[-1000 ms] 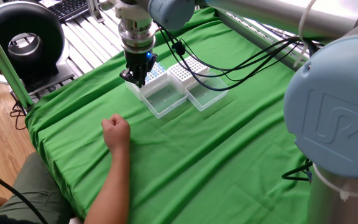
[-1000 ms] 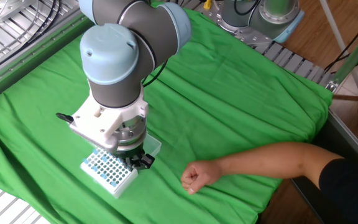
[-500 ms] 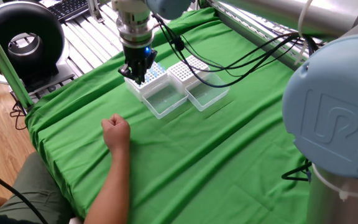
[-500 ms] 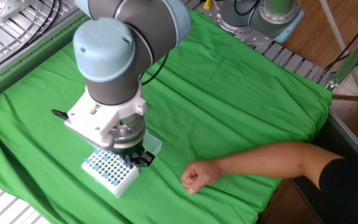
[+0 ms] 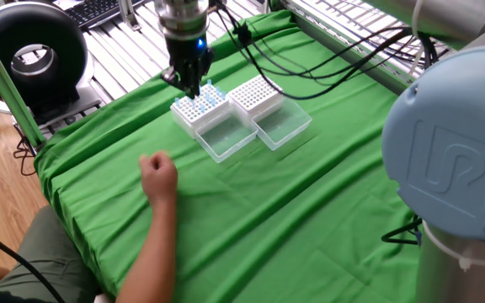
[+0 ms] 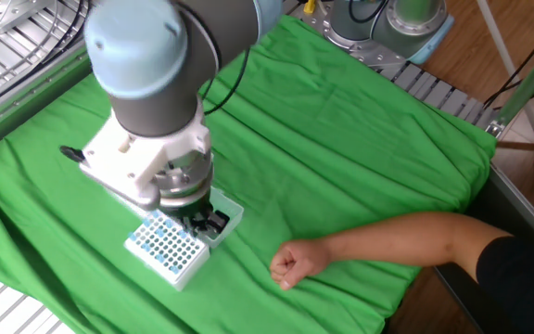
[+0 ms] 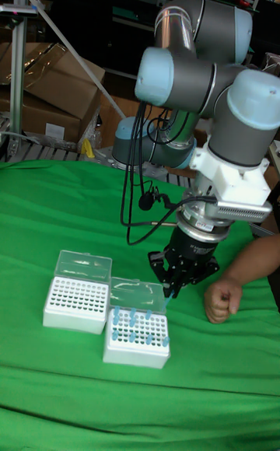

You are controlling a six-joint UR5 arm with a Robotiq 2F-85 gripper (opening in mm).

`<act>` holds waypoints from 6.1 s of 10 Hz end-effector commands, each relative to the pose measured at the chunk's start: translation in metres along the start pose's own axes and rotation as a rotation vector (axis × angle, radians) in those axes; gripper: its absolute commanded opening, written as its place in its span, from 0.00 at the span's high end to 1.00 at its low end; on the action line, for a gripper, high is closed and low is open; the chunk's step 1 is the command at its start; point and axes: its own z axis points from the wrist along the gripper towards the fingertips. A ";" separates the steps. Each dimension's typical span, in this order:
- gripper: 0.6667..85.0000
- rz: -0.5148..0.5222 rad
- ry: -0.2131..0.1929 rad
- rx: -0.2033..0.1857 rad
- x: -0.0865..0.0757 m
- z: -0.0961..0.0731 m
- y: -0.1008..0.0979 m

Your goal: Insert a medium pipette tip into the holder for medium pipette tips

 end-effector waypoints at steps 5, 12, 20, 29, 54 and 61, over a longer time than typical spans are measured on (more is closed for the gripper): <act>1.00 -0.088 0.007 0.040 0.031 -0.035 -0.046; 1.00 -0.050 -0.015 0.011 0.054 -0.021 -0.062; 1.00 -0.101 -0.066 0.055 0.045 0.003 -0.091; 1.00 -0.126 -0.091 0.038 0.052 0.016 -0.100; 0.59 -0.157 -0.100 -0.029 0.043 0.032 -0.070; 0.63 0.030 -0.085 -0.031 -0.001 0.020 0.019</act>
